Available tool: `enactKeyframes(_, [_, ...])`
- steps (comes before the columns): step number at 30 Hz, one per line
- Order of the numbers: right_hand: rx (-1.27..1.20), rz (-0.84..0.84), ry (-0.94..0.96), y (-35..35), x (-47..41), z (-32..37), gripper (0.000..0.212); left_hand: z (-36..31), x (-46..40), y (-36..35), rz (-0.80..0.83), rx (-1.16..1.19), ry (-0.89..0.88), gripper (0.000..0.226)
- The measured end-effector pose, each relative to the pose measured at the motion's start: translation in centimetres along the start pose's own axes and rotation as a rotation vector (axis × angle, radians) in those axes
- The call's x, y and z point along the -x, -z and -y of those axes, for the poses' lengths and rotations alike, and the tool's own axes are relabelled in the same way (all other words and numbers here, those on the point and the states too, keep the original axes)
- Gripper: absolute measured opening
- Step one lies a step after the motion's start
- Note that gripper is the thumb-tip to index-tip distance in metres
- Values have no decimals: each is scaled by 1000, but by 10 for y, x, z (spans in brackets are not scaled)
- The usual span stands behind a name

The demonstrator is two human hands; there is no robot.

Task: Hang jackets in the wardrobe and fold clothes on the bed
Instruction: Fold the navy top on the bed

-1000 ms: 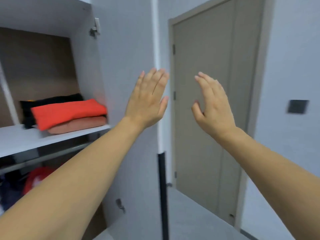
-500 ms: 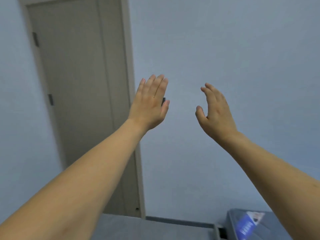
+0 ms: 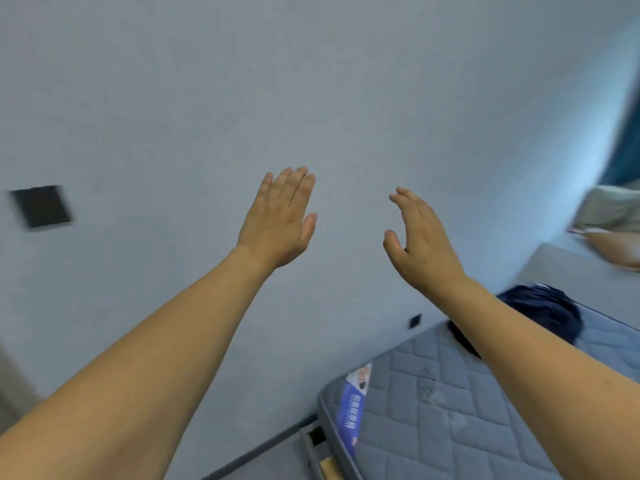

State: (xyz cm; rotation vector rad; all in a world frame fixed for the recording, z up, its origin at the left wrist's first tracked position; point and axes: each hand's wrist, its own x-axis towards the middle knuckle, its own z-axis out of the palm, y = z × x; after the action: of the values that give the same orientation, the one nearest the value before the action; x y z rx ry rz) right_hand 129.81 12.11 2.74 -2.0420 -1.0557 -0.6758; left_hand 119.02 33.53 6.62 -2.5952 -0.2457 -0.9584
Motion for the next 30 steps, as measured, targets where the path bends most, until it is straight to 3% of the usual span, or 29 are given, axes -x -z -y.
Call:
enactKeyframes(3, [101,18,-129,8,13,-72,52,-43,-41,-65,49,119,-42,61])
enactKeyframes(7, [209,52,-375,34,52,-174,52,-149,-89,-135,113,295,-181,64])
enactKeyframes(11, [260,60,-579,53,85,-267,52,-248,-128,-191,172,313,-388,64])
enactKeyframes(16, [277,60,-736,39,116,-371,52,-320,-156,-279,288,333,-419,62])
enactKeyframes(20, [275,98,-839,-10,137,-465,51,-368,-166,-385,472,406,-375,62])
enactKeyframes(24, [215,11,-988,-91,156,-573,45,-435,-160,-519,676,480,-357,61])
enactKeyframes(30, [281,171,-1114,-247,249,-779,57,-562,-122,-747,880,518,-489,70])
